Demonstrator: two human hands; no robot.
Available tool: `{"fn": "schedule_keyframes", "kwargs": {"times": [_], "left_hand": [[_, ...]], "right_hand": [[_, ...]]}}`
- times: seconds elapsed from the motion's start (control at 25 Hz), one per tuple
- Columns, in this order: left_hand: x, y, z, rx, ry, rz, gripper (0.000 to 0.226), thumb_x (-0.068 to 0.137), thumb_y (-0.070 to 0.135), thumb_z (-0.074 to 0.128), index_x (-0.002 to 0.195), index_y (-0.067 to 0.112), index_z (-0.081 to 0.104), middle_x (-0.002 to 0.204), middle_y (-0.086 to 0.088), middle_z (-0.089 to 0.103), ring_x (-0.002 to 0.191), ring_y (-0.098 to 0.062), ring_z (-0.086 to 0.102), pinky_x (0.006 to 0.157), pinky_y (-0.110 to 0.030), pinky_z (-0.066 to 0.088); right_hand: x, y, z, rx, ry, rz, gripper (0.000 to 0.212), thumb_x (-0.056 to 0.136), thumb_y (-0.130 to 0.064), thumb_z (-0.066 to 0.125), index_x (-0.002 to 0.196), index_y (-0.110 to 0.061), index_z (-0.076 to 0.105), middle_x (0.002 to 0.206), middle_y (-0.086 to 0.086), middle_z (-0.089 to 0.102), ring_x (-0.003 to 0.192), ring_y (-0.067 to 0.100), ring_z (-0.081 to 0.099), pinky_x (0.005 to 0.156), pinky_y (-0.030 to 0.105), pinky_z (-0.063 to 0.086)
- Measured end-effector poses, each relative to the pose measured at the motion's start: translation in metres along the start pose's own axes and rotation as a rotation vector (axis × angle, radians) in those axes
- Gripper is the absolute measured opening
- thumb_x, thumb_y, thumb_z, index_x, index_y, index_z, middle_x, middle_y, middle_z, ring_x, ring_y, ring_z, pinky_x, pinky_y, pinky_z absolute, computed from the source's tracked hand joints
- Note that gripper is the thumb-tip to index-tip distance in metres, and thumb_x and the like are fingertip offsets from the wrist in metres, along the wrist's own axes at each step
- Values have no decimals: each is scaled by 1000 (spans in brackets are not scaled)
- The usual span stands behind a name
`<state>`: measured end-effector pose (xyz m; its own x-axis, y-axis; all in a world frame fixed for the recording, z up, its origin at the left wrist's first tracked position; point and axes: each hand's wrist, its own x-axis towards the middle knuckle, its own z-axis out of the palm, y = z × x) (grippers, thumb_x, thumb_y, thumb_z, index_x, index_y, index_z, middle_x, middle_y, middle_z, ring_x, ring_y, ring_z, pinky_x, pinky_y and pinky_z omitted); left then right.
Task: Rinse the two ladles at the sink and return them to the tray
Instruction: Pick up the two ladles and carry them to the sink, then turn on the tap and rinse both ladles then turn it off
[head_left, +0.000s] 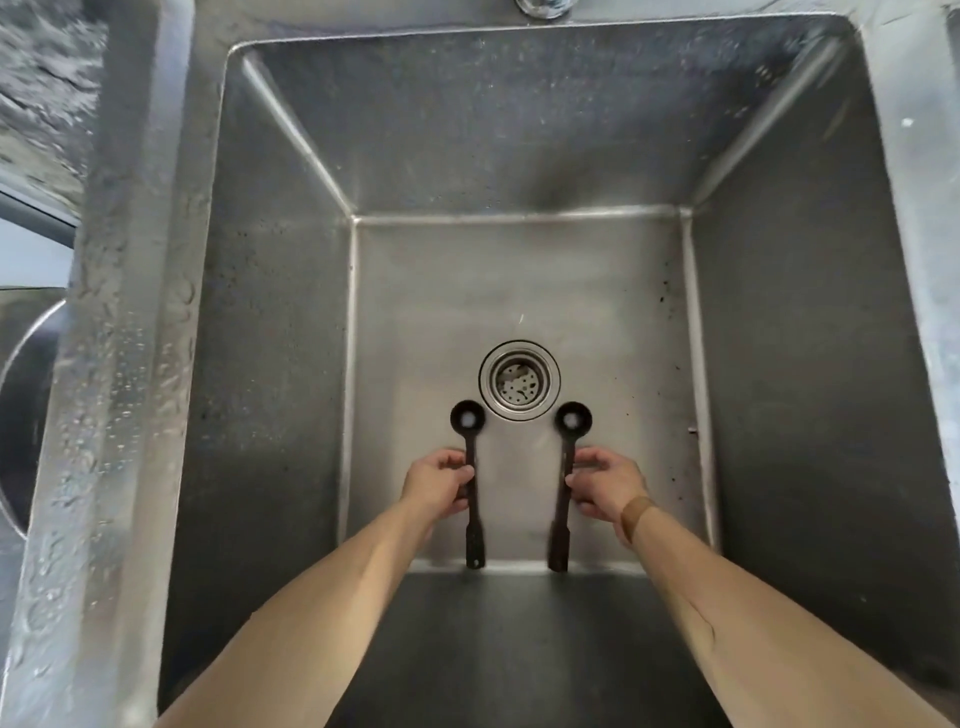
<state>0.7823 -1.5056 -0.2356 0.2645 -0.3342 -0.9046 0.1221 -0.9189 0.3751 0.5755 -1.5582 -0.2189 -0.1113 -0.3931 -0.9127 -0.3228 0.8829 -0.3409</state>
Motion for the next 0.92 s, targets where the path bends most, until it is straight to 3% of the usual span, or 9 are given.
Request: {"fn": "schedule_keyframes", "kwargs": {"times": [0.2,0.4,0.6,0.72,0.84,0.92], "left_hand": [[10,-14,1,66,83,66,12,86,5,68,96,10,72,73,-5,68,64,-19,58,55,-26,49],[14,-11,-3,274,167,148,14,76,17,78,71,25,67,69,-2,68,68,-22,63,76,-41,58],[0,13,-16,445,215,237,18,77,31,74,63,28,63,71,5,69,80,-23,69,74,-33,54],[-17,51,-29,611,293,423,12,84,37,68,85,26,72,90,-1,75,90,-22,69,75,-29,51],[-34,121,-47,725,410,661,35,88,45,61,113,21,67,110,2,71,102,-18,67,79,-26,49],[-44,171,-61,830,494,844,39,90,47,58,119,22,63,119,0,64,110,-21,62,88,-33,50]], "right_hand": [[8,8,6,-116,64,-51,21,75,-2,66,84,-21,69,75,6,70,66,20,60,66,32,52],[9,2,8,-243,98,-114,15,71,-16,70,79,-28,67,80,0,73,79,22,67,82,40,58],[-6,-12,-2,-356,97,-136,18,74,-23,70,91,-28,70,85,-2,71,87,22,67,80,35,55],[-18,-30,-11,-350,132,-181,28,76,-24,72,105,-21,71,94,3,71,89,21,65,82,26,51],[-33,-84,-24,-268,173,-286,29,81,-20,71,109,-16,69,87,2,71,77,16,65,59,13,50],[-45,-126,-30,-243,204,-387,30,82,-22,69,112,-17,69,94,5,72,86,23,67,72,21,55]]}}
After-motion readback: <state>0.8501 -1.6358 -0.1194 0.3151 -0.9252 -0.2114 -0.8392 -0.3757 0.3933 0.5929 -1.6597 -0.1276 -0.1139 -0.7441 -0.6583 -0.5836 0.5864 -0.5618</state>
